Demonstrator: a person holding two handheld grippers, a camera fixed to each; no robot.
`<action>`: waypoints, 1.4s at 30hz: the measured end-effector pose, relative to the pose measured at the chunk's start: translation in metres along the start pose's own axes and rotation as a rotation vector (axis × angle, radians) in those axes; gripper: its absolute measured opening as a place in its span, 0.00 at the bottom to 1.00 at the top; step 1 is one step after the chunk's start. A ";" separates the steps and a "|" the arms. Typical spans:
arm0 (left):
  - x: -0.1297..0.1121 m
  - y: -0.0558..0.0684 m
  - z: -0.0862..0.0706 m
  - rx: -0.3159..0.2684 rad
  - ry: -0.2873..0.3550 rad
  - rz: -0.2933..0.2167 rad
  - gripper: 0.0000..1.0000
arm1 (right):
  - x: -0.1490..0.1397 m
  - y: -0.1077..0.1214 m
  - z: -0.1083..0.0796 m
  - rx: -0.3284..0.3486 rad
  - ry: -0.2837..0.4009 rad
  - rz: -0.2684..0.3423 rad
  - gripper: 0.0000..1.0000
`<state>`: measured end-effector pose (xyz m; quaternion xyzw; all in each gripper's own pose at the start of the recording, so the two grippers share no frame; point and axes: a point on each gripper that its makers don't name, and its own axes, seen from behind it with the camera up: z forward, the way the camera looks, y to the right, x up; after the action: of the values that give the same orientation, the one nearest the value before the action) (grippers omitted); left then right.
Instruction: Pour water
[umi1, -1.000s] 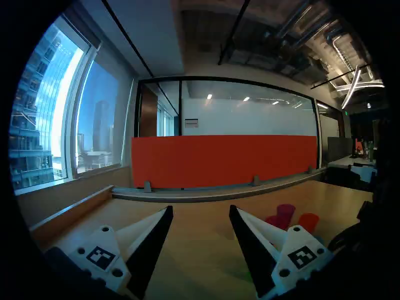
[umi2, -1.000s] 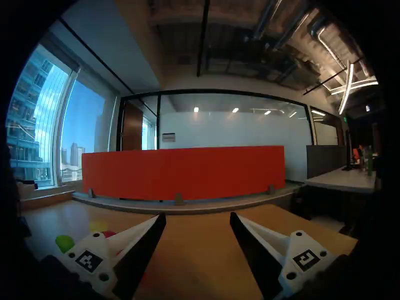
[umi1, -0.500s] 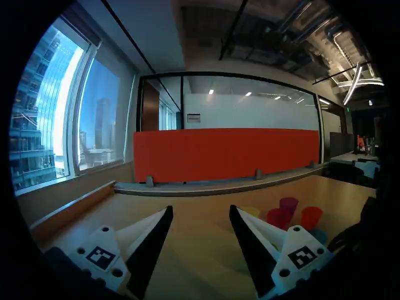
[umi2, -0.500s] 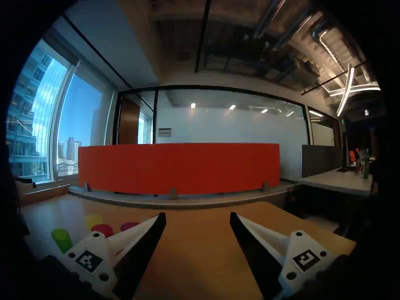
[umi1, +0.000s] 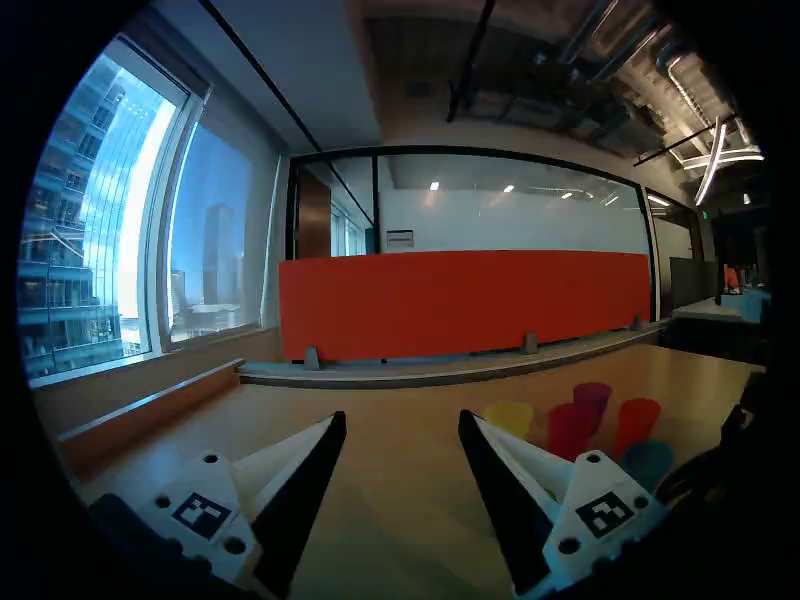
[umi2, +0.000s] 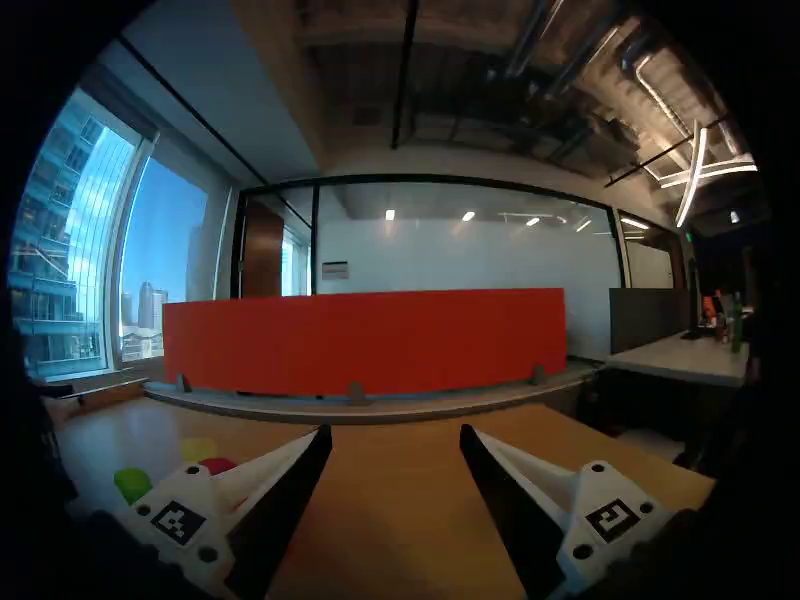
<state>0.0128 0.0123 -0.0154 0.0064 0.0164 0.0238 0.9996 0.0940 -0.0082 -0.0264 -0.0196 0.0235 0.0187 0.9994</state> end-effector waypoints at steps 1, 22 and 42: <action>-0.003 0.000 0.000 0.002 0.000 0.001 0.83 | 0.000 -0.001 0.000 -0.001 -0.001 0.000 0.99; -0.040 -0.010 0.009 0.022 -0.007 0.008 0.83 | -0.005 -0.006 -0.001 -0.005 -0.022 -0.027 0.99; -0.048 -0.017 0.010 0.018 -0.009 -0.040 0.83 | -0.007 -0.008 -0.001 -0.006 -0.025 -0.041 0.99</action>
<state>-0.0345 -0.0069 -0.0043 0.0153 0.0120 0.0037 0.9998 0.0871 -0.0163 -0.0270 -0.0231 0.0104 -0.0013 0.9997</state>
